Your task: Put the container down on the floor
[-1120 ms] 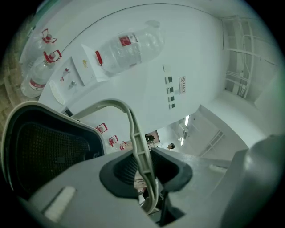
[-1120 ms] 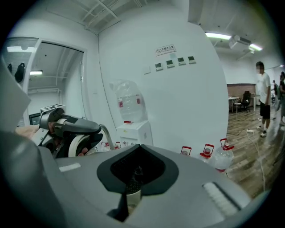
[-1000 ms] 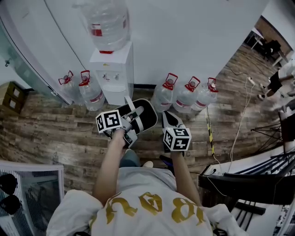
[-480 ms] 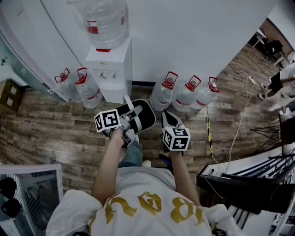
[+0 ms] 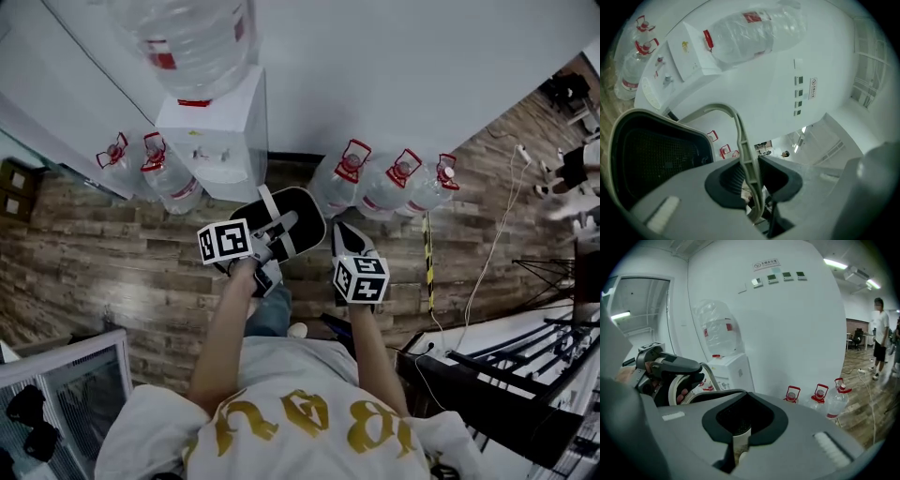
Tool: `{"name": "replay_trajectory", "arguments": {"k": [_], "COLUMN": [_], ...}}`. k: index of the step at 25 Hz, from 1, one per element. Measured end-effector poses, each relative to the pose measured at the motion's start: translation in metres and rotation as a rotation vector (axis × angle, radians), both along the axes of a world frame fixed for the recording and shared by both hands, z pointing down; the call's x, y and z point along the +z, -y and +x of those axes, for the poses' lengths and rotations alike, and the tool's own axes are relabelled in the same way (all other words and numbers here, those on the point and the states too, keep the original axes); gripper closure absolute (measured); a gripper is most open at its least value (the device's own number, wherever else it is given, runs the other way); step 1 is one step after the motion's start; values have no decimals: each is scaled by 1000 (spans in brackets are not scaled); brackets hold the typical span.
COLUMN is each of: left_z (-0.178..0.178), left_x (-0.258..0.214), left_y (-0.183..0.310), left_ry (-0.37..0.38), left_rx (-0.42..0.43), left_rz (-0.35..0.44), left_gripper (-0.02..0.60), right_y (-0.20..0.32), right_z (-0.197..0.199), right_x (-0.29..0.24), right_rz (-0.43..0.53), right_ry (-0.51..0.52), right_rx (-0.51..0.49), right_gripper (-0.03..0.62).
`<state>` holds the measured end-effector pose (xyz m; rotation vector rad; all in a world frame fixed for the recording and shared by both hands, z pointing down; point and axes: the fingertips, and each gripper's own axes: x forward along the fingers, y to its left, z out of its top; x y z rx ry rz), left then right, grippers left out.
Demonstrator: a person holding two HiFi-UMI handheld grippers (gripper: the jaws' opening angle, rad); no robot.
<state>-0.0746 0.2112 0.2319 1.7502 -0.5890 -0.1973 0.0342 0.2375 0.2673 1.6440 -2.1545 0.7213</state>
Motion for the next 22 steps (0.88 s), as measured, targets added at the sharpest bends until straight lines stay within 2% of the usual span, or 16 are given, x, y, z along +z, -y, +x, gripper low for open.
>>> {"name": "replay_trajectory", "arguments": {"k": [10, 15, 22], "left_z": [20, 29, 43], "left_x": [24, 29, 35], "left_y": [97, 132, 175], "left_ry": [-2, 0, 3], "left_rx": [68, 108, 145], "left_rz": [-57, -53, -57], "left_gripper": [508, 515, 521], "right_y": [100, 133, 165], "right_z": [4, 6, 38], "right_x": [17, 23, 12], "right_rz": [-44, -47, -33], "right_ry": [-30, -49, -42], "right_rx": [24, 29, 81], "right_gripper": [566, 566, 566]}}
